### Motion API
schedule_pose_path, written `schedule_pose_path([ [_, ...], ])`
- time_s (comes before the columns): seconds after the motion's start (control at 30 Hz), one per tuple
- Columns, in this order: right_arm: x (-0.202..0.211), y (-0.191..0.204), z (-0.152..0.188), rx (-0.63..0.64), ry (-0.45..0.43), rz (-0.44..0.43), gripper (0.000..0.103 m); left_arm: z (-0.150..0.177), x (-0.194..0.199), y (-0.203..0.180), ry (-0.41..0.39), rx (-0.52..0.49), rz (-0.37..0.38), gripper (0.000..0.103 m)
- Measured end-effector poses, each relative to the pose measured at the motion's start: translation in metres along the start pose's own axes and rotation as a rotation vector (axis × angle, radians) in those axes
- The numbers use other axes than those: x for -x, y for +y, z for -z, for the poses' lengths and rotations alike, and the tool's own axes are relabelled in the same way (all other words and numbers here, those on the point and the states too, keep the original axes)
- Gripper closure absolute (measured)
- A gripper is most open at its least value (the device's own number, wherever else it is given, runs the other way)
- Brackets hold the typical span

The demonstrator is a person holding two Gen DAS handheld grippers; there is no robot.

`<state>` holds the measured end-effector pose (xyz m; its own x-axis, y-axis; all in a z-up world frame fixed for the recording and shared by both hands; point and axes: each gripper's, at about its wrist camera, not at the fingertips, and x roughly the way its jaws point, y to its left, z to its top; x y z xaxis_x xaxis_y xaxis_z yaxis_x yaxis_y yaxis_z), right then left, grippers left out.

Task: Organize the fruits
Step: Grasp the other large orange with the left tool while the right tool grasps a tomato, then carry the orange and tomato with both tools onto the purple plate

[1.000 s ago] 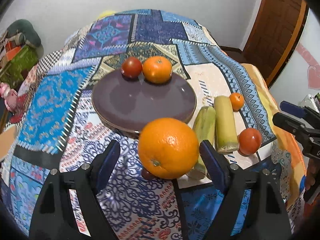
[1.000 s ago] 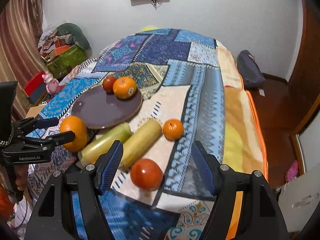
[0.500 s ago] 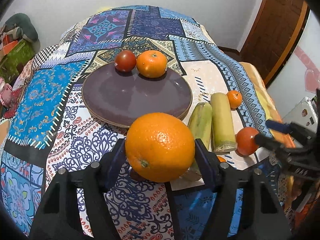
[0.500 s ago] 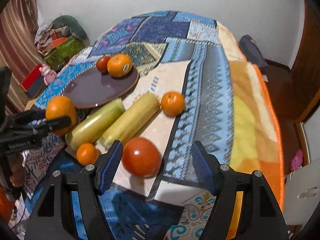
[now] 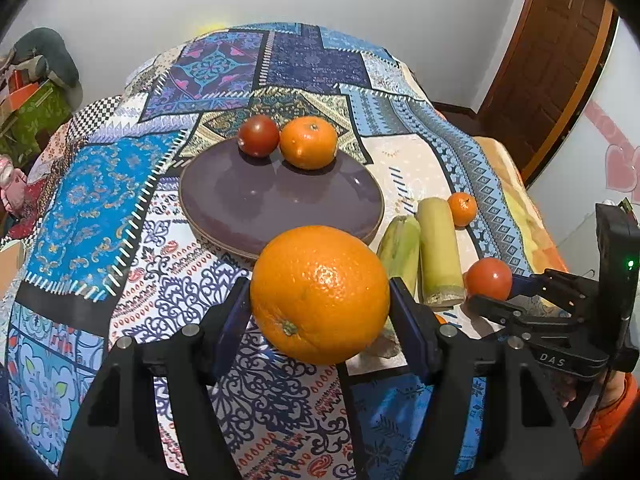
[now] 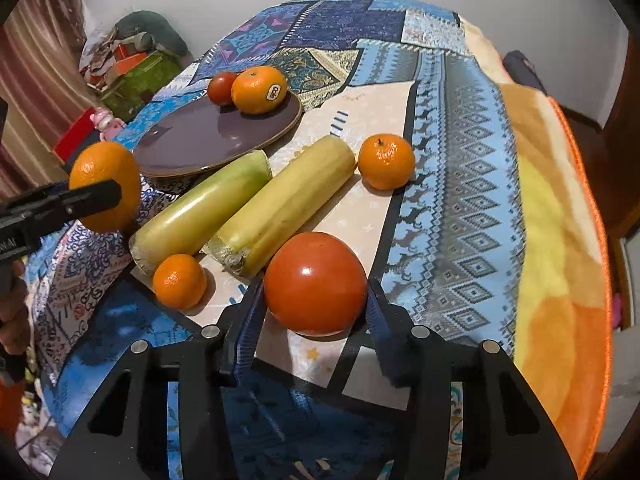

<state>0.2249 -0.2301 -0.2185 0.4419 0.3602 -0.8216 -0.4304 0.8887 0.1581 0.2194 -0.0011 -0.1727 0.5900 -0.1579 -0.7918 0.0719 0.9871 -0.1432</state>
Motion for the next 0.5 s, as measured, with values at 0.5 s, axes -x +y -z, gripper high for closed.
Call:
schedule_pose_path([
  [0.5, 0.037, 0.015, -0.045, 0.045, -0.144, 0.021, 0.058, -0.033, 0.036, 0.017, -0.103, -0.002, -0.026, 0.036],
])
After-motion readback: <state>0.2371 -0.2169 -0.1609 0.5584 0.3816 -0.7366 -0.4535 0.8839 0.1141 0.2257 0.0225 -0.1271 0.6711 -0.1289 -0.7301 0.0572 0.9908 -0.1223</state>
